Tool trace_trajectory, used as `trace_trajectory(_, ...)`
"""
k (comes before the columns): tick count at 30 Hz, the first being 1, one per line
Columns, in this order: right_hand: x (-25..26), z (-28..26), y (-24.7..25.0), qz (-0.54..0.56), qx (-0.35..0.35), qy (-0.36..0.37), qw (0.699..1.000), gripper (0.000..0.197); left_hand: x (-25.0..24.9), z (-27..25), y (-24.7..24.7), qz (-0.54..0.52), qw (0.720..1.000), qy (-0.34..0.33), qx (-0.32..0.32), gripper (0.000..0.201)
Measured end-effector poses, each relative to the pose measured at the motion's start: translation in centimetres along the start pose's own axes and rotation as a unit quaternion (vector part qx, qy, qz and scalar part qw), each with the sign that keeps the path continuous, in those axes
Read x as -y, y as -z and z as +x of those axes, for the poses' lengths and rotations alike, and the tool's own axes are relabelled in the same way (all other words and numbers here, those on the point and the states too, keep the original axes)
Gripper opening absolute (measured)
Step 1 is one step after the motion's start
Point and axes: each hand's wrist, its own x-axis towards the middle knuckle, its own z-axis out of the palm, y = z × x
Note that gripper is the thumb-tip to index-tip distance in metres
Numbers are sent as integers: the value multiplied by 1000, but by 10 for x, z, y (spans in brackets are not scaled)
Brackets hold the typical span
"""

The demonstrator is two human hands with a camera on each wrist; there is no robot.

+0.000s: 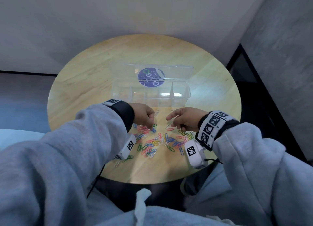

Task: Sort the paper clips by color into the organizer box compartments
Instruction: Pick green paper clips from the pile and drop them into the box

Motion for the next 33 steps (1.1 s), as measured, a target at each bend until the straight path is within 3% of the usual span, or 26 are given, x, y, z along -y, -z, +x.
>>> trace_trajectory(5,2,-4,-3,86,13,2,996,29,2,-4,-1,-91,996,-3,19,19)
trace_trajectory(12,7,-4,-4,203,-34,-25,978,30,3,0,1,-197,977,8,-82,5)
trace_trajectory(16,9,-4,-3,252,-38,-27,967,27,3,-1,6,-242,966,-3,-93,18)
trace_trajectory(23,13,-9,-6,275,-27,-14,961,31,3,-1,1,-269,959,38,-86,14)
trace_trajectory(27,20,-15,-5,332,-19,-12,943,39,-8,-4,3,-404,910,39,-85,19)
trace_trajectory(33,37,-27,11,428,-8,34,903,34,-30,-8,26,-607,793,23,-48,41)
